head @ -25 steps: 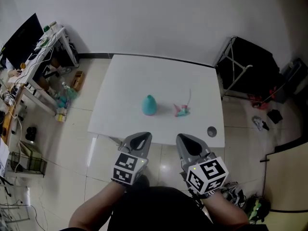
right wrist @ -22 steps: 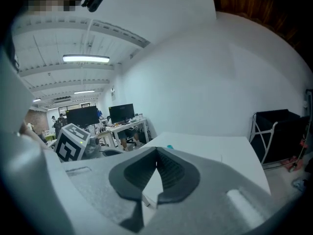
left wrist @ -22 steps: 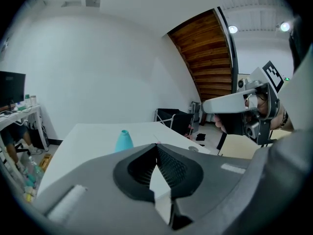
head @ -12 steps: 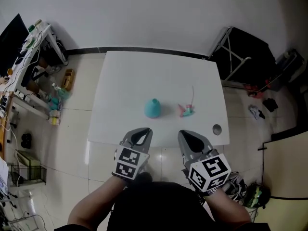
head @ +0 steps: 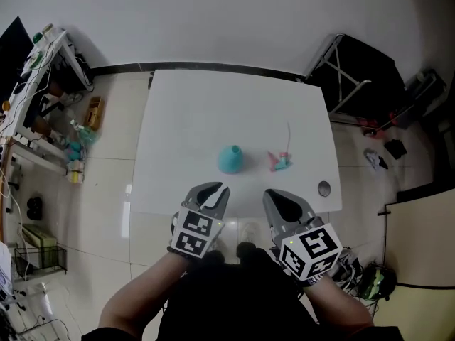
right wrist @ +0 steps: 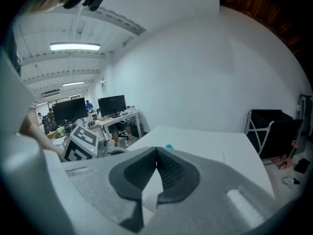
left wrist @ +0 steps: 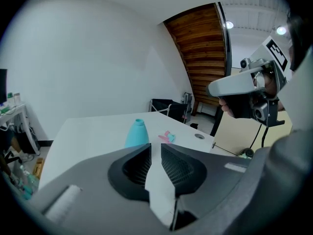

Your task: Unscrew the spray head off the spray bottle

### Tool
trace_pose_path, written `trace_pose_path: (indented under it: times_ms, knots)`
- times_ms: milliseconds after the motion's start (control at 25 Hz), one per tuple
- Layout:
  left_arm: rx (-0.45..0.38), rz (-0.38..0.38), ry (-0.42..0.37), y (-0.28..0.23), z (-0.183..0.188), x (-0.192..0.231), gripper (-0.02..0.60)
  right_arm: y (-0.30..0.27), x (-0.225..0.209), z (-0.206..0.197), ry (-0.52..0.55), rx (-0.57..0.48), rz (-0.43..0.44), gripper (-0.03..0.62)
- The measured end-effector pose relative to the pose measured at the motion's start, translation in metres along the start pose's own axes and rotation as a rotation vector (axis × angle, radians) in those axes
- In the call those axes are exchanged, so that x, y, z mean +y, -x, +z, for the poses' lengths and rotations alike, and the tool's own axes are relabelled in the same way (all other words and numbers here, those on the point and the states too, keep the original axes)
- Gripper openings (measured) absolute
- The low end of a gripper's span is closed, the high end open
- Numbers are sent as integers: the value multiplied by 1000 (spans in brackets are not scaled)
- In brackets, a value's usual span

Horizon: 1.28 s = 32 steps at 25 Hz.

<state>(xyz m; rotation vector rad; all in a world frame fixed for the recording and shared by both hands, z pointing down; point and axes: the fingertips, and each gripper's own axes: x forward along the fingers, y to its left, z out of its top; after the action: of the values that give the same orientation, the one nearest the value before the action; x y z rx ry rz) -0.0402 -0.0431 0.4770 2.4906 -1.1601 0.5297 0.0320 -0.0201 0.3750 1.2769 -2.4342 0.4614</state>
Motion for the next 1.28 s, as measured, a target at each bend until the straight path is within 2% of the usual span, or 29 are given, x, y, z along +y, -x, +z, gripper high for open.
trace_pose_path:
  times_ms: [360,1280]
  knots:
    - [42,19,2,-21,-13,11,151,-14,-12,-6,-2,22,20,-8]
    - [136,104,-15,-84,-33,35,402,-41,-75,-8,-3,88,90,-8]
